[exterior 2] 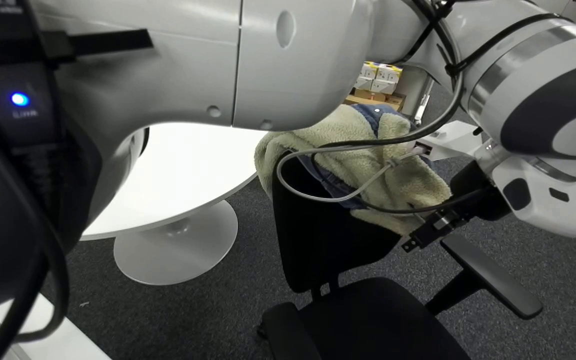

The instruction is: Put the jersey on the table

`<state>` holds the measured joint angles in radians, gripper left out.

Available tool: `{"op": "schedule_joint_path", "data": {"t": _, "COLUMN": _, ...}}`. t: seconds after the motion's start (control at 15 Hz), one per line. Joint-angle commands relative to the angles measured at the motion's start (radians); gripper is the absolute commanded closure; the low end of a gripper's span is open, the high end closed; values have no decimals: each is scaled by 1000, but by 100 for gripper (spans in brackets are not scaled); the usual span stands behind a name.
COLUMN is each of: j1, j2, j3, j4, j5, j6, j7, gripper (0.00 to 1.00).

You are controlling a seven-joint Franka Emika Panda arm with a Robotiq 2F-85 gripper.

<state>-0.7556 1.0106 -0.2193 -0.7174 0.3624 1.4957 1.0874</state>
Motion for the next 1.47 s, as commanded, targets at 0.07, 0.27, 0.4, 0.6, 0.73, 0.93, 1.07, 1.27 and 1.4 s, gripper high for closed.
{"op": "schedule_joint_path", "data": {"t": 0.07, "j1": -14, "j2": -12, "j3": 10, "j4": 46, "j5": 6, "j6": -41, "j7": -28, "gripper": 0}}
{"op": "schedule_joint_path", "data": {"t": 0.27, "j1": -10, "j2": -16, "j3": 14, "j4": 56, "j5": 10, "j6": -43, "j7": -38, "gripper": 0}}
{"op": "schedule_joint_path", "data": {"t": 0.4, "j1": -6, "j2": -17, "j3": 17, "j4": 59, "j5": 10, "j6": -43, "j7": -43, "gripper": 0}}
{"op": "schedule_joint_path", "data": {"t": 0.6, "j1": -4, "j2": -15, "j3": 23, "j4": 59, "j5": 12, "j6": -49, "j7": -49, "gripper": 0}}
{"op": "schedule_joint_path", "data": {"t": 0.73, "j1": -3, "j2": -15, "j3": 29, "j4": 56, "j5": 13, "j6": -57, "j7": -54, "gripper": 0}}
{"op": "schedule_joint_path", "data": {"t": 0.93, "j1": -4, "j2": -13, "j3": 32, "j4": 54, "j5": 12, "j6": -76, "j7": -60, "gripper": 0}}
{"op": "schedule_joint_path", "data": {"t": 1.07, "j1": -6, "j2": -11, "j3": 31, "j4": 56, "j5": 12, "j6": -87, "j7": -61, "gripper": 0}}
{"op": "schedule_joint_path", "data": {"t": 1.27, "j1": -10, "j2": -7, "j3": 30, "j4": 57, "j5": 12, "j6": -94, "j7": -62, "gripper": 0}}
{"op": "schedule_joint_path", "data": {"t": 1.4, "j1": -13, "j2": -6, "j3": 30, "j4": 56, "j5": 13, "j6": -93, "j7": -69, "gripper": 0}}
